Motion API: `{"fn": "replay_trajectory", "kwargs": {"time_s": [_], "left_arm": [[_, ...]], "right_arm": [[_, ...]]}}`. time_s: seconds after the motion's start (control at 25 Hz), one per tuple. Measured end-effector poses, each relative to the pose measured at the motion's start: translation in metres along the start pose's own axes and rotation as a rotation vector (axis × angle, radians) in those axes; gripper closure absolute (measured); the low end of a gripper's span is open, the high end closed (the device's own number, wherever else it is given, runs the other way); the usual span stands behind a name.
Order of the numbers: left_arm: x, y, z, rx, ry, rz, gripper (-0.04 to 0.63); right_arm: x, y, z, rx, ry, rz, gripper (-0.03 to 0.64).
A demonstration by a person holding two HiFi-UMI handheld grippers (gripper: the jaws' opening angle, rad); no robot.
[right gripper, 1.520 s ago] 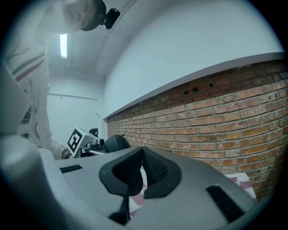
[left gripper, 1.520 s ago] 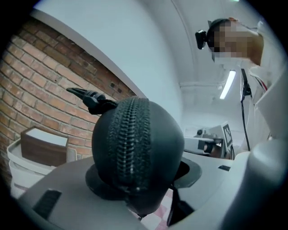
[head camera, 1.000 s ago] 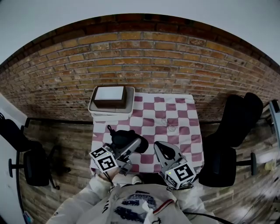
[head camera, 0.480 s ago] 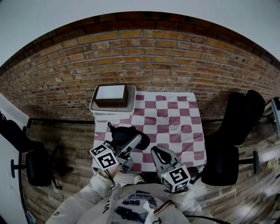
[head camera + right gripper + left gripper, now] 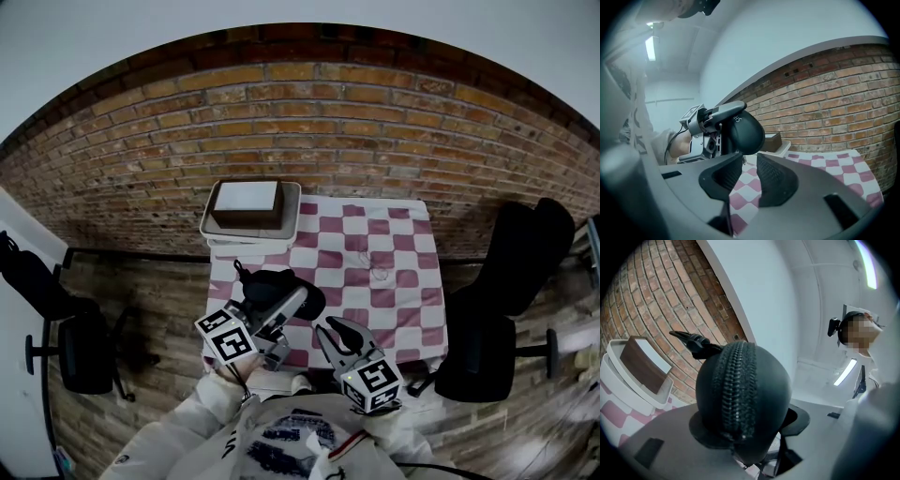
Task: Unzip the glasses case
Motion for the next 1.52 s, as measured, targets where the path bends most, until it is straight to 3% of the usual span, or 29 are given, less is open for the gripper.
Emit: {"fn": "replay_trajectory", "kwargs": {"time_s": [0.36,0.88,1.52], "left_arm": [[0.001,-0.003,-0.002,-0.009,-0.003,0.0,0.341],[0.001,0.0,-0.012,-0.001,0.015,0.016,0.341],[0.005,-0.002,-0.009,0.002,0.011,0.014,0.341]], "right_arm": [[0.009,0.004,-0.015,0.033,-0.029,-0.001,0.529],[0.005,0.007,-0.023,0.035,-0.006,-0.004,0.531],[0.005,0.008,-0.032,0.027,-0.014,-0.001,0.58]]}}
Point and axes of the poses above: the fingertips, and each gripper's own axes: z backward along the fingers, x to its left, y out of its underside, the point moved 5 cm from there along z, backward along the fingers, and after that the axes turned 1 degree about z, right-handed, at the moved point
